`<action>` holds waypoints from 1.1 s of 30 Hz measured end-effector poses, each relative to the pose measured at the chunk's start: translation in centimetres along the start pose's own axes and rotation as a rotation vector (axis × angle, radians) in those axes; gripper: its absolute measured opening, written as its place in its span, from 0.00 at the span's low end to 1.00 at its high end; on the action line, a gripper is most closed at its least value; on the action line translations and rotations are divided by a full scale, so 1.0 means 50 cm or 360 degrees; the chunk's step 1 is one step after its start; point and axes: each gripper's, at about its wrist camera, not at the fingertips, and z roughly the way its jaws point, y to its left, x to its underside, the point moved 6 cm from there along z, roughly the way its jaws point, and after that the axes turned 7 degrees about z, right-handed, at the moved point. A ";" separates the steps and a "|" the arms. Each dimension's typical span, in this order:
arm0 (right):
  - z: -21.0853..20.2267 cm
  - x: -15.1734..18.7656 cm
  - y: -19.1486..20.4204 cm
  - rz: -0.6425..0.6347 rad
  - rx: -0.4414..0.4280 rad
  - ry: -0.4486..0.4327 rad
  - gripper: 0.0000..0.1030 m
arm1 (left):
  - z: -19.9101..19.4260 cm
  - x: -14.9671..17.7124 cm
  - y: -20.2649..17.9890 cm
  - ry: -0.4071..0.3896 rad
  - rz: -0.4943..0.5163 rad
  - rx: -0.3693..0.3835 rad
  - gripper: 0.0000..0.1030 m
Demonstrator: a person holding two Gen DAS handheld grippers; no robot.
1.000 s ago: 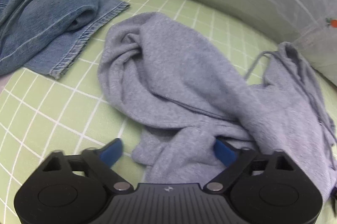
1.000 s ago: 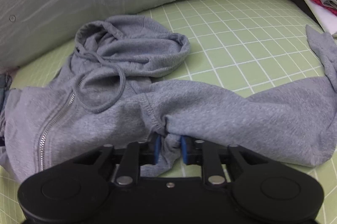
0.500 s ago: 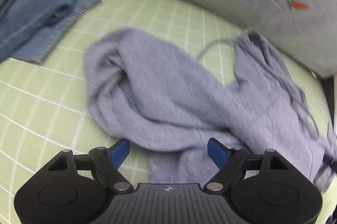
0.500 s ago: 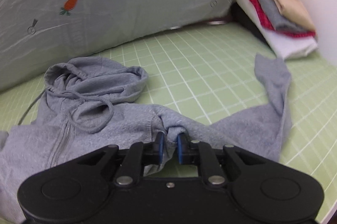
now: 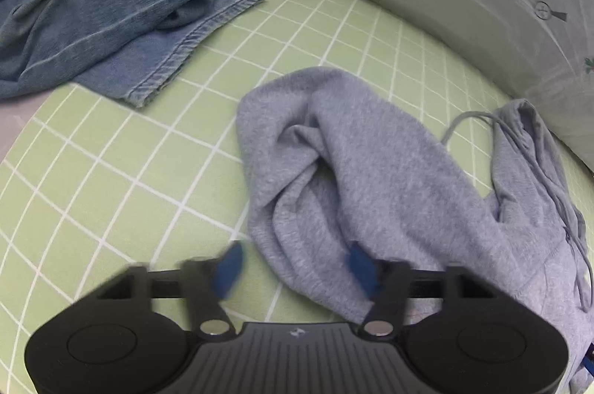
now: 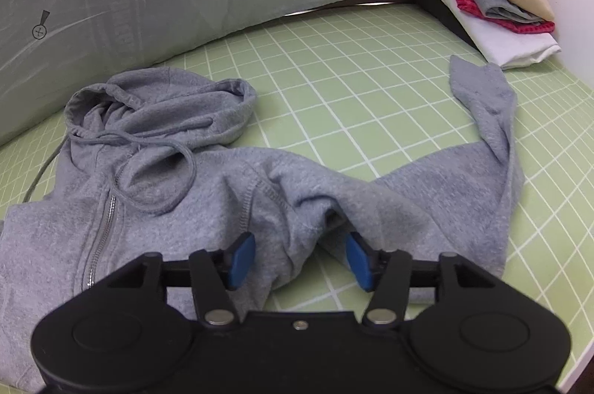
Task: Fold clothes
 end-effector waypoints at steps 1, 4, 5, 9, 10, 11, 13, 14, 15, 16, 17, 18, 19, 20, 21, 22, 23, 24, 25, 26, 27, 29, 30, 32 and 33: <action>0.000 0.003 -0.002 0.0016 0.0004 0.0007 0.56 | 0.000 -0.003 -0.003 0.0000 0.0028 -0.0007 0.15; 0.002 0.012 -0.004 0.0041 0.0018 0.0033 0.56 | -0.013 -0.019 -0.006 -0.0039 0.0124 -0.0072 0.07; 0.002 0.014 -0.004 0.0041 0.0024 0.0037 0.56 | -0.026 -0.031 -0.002 -0.0082 0.0167 -0.0126 0.07; 0.002 0.018 -0.004 0.0031 0.0052 0.0044 0.59 | -0.093 -0.093 0.022 -0.0318 0.0324 -0.0412 0.06; 0.003 0.019 -0.004 0.0027 0.0058 0.0047 0.60 | -0.112 -0.115 0.034 -0.0401 0.0350 -0.0527 0.06; 0.003 0.020 -0.004 0.0025 0.0061 0.0051 0.60 | -0.132 -0.137 0.047 -0.0484 0.0375 -0.0641 0.06; 0.005 0.020 -0.004 0.0027 0.0068 0.0059 0.62 | -0.145 -0.166 0.086 -0.0562 0.0312 -0.0816 0.08; 0.006 0.020 -0.003 0.0023 0.0069 0.0061 0.62 | -0.141 -0.162 0.090 -0.0542 0.0283 -0.0782 0.11; 0.006 0.020 -0.003 0.0020 0.0071 0.0063 0.63 | -0.136 -0.156 0.093 -0.0518 0.0255 -0.0740 0.12; 0.007 0.020 -0.002 0.0018 0.0073 0.0065 0.63 | -0.131 -0.150 0.095 -0.0494 0.0226 -0.0697 0.15; 0.007 0.020 -0.002 0.0019 0.0075 0.0066 0.63 | -0.126 -0.144 0.098 -0.0470 0.0198 -0.0655 0.25; 0.007 0.020 -0.002 0.0024 0.0074 0.0067 0.63 | -0.122 -0.138 0.100 -0.0447 0.0169 -0.0612 0.31; 0.006 0.021 -0.003 0.0035 0.0073 0.0066 0.64 | -0.117 -0.132 0.102 -0.0423 0.0141 -0.0570 0.47; 0.005 0.021 -0.006 0.0051 0.0071 0.0065 0.64 | -0.113 -0.127 0.105 -0.0399 0.0112 -0.0527 0.63; 0.004 0.021 -0.008 0.0067 0.0070 0.0064 0.66 | -0.108 -0.114 0.092 -0.0382 0.0107 -0.0448 0.69; 0.003 0.021 -0.011 0.0085 0.0067 0.0063 0.69 | -0.104 -0.101 0.077 -0.0365 0.0104 -0.0365 0.75; 0.002 0.021 -0.014 0.0105 0.0061 0.0062 0.71 | -0.097 -0.087 0.059 -0.0343 0.0076 -0.0273 0.75; 0.002 0.020 -0.017 0.0127 0.0053 0.0060 0.75 | -0.092 -0.074 0.041 -0.0321 0.0046 -0.0180 0.76; 0.002 0.020 -0.020 0.0150 0.0039 0.0058 0.79 | -0.086 -0.061 0.023 -0.0298 0.0015 -0.0087 0.78; 0.001 0.020 -0.023 0.0175 0.0021 0.0057 0.80 | -0.077 -0.053 0.005 -0.0270 -0.0021 0.0012 0.80; 0.002 0.019 -0.026 0.0207 -0.0008 0.0058 0.80 | -0.071 -0.042 -0.019 -0.0239 -0.0047 0.0100 0.81; 0.004 0.016 -0.033 0.0272 -0.0066 0.0060 0.82 | -0.057 -0.027 -0.060 -0.0181 -0.0058 0.0245 0.83; 0.006 0.012 -0.037 0.0311 -0.0094 0.0060 0.83 | -0.048 -0.019 -0.080 -0.0149 -0.0055 0.0303 0.83; 0.015 0.005 -0.047 0.0386 -0.0150 0.0064 0.86 | -0.031 -0.002 -0.119 -0.0085 -0.0049 0.0419 0.84; 0.021 0.001 -0.053 0.0422 -0.0174 0.0068 0.87 | -0.023 0.003 -0.138 -0.0060 -0.0039 0.0443 0.84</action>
